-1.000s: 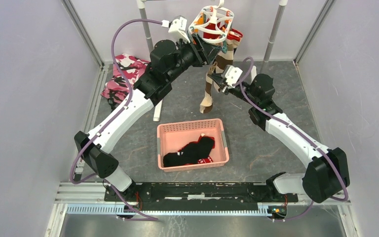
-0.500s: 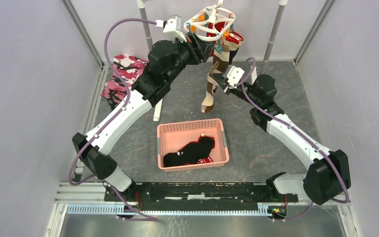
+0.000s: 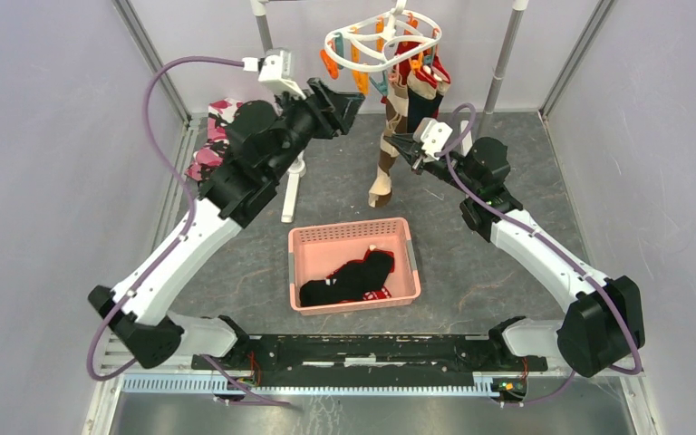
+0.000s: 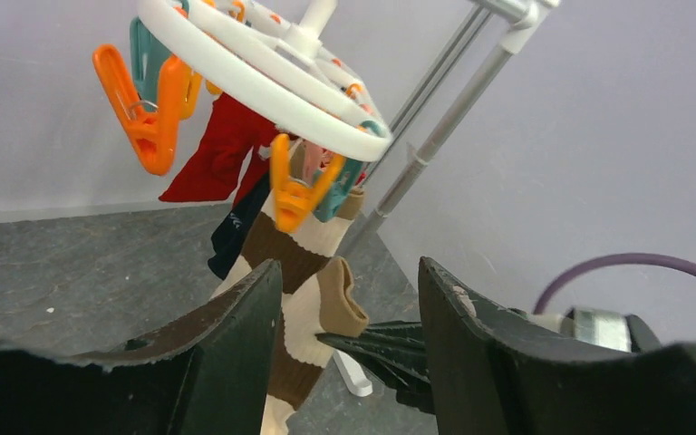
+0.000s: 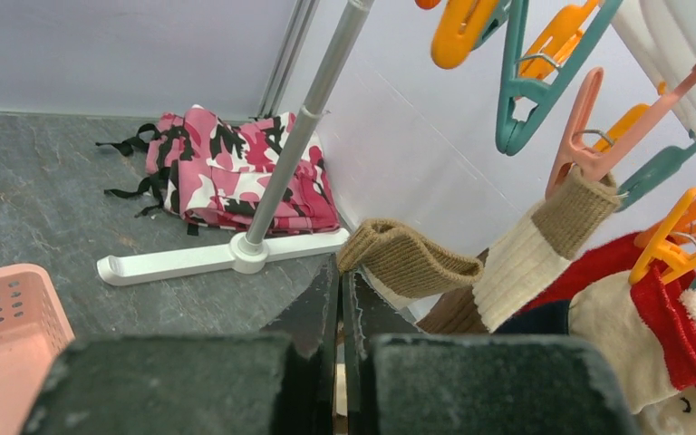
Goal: Clip the socks to the hanger
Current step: Adjust the hanger on the clothesline.
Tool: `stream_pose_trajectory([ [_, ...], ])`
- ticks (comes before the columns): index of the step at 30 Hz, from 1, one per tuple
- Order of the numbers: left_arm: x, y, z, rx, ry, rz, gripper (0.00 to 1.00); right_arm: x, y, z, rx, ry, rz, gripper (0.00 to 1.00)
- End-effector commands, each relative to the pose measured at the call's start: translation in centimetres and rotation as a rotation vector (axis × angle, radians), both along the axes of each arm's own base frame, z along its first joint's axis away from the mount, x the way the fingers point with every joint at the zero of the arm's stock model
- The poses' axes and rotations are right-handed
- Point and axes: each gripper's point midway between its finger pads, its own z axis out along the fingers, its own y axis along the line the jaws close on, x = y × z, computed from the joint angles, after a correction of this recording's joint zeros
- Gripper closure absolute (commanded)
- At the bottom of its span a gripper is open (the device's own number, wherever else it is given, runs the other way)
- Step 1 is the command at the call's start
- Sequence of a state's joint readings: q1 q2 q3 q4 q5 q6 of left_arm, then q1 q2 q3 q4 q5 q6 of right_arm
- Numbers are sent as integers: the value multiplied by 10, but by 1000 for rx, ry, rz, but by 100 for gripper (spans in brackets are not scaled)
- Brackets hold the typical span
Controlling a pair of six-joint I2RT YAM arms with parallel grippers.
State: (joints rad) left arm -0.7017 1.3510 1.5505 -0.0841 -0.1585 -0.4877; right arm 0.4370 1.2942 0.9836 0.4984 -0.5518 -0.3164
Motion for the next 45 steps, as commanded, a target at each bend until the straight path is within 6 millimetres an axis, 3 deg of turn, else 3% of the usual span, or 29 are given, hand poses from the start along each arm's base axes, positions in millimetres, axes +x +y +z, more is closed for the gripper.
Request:
stream_pose_trajectory([
  [1,-33,17,30,-43,-60,-51,37,-9,2,21,63,-44,40,100],
  [5,-56,2,45,-112,-48,-192,37,-10,5,23,81,-39,55,100],
  [8,-58,-6,48,-150,-31,-230,38,-11,5,24,86,-39,59,100],
  [19,-6,-26,31,-58,-12,-115,35,-11,8,25,100,-51,47,100],
  [24,18,-17,25,19,-25,6,30,-10,12,24,101,-57,47,100],
  [31,31,-3,26,94,-56,101,27,-9,15,23,102,-61,46,100],
  [45,45,13,29,134,-62,96,36,-24,34,28,111,-84,94,100],
])
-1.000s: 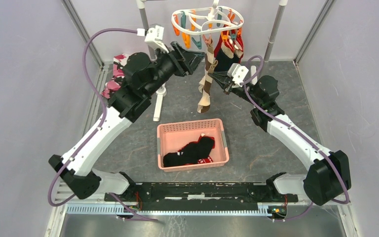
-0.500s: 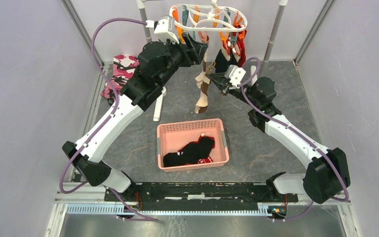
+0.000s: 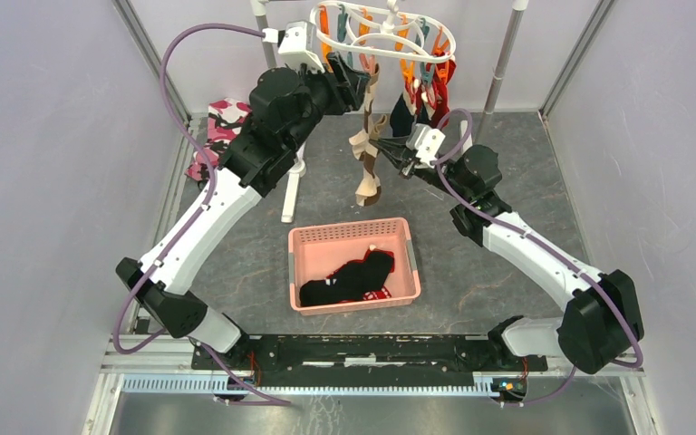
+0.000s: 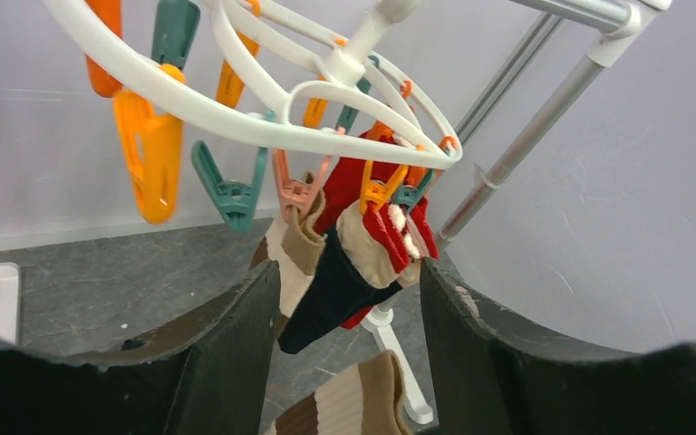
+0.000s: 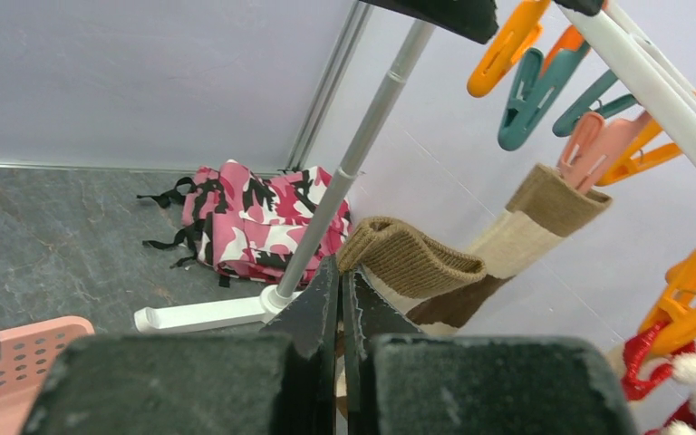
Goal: Clip the socks to the hanger
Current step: Adjust the hanger on the clothesline, then open the clamp at the hanger.
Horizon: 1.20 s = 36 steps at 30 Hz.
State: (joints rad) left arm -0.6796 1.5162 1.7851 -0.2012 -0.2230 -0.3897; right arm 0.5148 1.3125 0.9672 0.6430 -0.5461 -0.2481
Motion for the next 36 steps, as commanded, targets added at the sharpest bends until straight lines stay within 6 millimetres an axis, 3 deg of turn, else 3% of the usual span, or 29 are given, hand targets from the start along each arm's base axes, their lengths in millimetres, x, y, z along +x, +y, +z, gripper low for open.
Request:
stream_pose_trajectory([
  [1,5,16,21,26,-52,-12,37,-4,5,11,26,-43,8,100],
  [9,19,25,19,12,-34,-55,39,-4,6,11,24,-44,4,100],
  [17,20,0,11,-50,0,-164,42,-2,5,9,18,-44,-5,100],
  [26,35,6,5,-49,1,-93,36,-2,4,10,13,-48,-9,100],
  [36,50,4,2,-47,-11,-58,37,-1,3,11,13,-53,-17,100],
])
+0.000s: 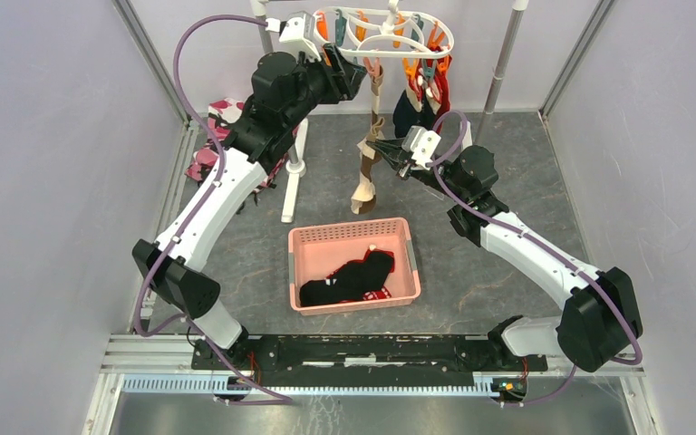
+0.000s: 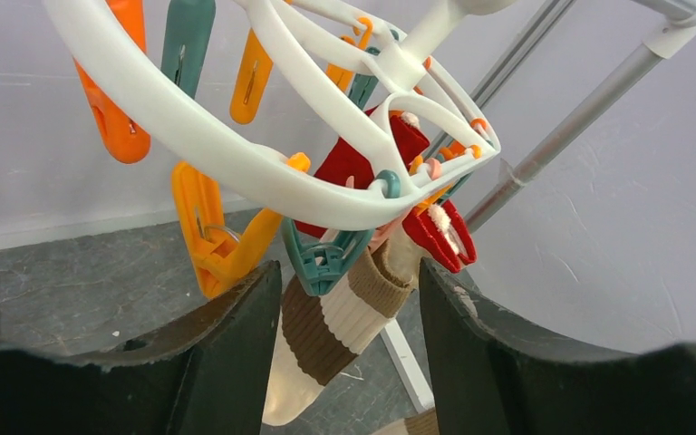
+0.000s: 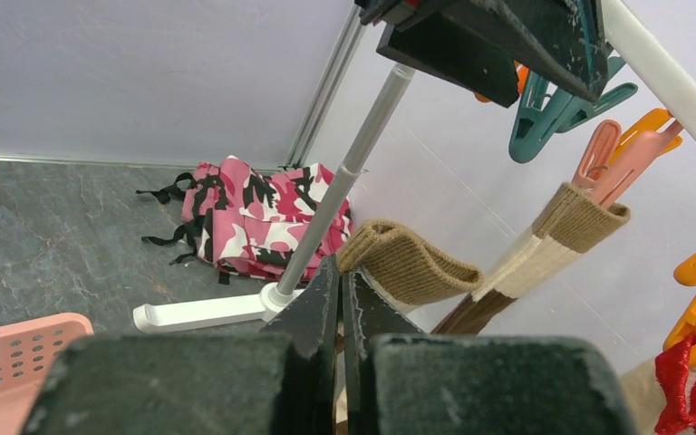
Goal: Clip the socks to the hanger
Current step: Open the clamp at the hanger.
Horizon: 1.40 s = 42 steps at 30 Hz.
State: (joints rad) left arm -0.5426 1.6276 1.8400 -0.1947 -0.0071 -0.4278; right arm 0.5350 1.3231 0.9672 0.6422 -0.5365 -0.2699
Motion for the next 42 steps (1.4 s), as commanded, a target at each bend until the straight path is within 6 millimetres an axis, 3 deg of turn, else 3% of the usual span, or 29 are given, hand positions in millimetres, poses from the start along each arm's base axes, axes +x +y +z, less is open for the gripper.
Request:
stream_pose_trajectory([
  [1,6,1,27,-50,-65,27,37,-1,-4,16,27,-48,-22,100],
  [20,23,10,29,0,-107,105,39,0,-5,17,22,-53,-30,100],
  [42,27,13,39,10,-144,121,39,-1,-6,19,23,-60,-34,100],
])
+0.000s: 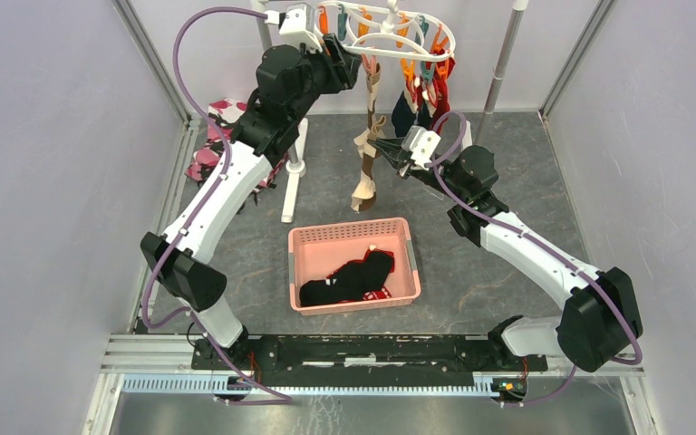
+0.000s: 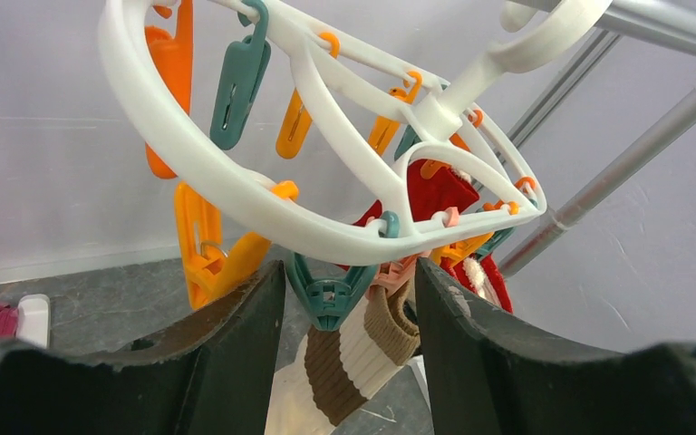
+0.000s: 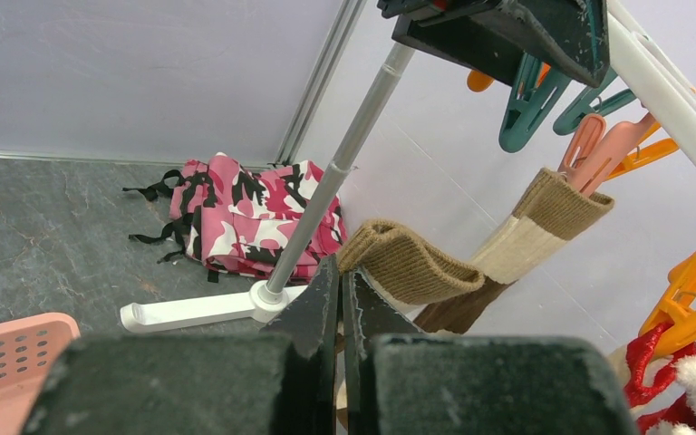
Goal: Clip the socks to the hanger
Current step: Open the clamp at the hanger.
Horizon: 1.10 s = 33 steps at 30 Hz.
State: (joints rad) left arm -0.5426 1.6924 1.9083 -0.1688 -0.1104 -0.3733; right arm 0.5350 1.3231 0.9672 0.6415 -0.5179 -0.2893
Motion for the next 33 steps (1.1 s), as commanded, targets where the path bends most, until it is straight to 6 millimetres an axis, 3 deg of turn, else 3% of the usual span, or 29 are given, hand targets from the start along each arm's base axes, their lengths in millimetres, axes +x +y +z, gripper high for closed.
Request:
stream_pose_trajectory([
  [1,1,5,33,-17,-96,15,39,-4,-4,18,27,-46,-11,100],
  [24,17,8,29,-3,-99,64,40,-5,-5,19,27,-52,-12,100],
  [33,19,7,28,0,-103,63,49,-5,-5,19,27,-52,-16,100],
])
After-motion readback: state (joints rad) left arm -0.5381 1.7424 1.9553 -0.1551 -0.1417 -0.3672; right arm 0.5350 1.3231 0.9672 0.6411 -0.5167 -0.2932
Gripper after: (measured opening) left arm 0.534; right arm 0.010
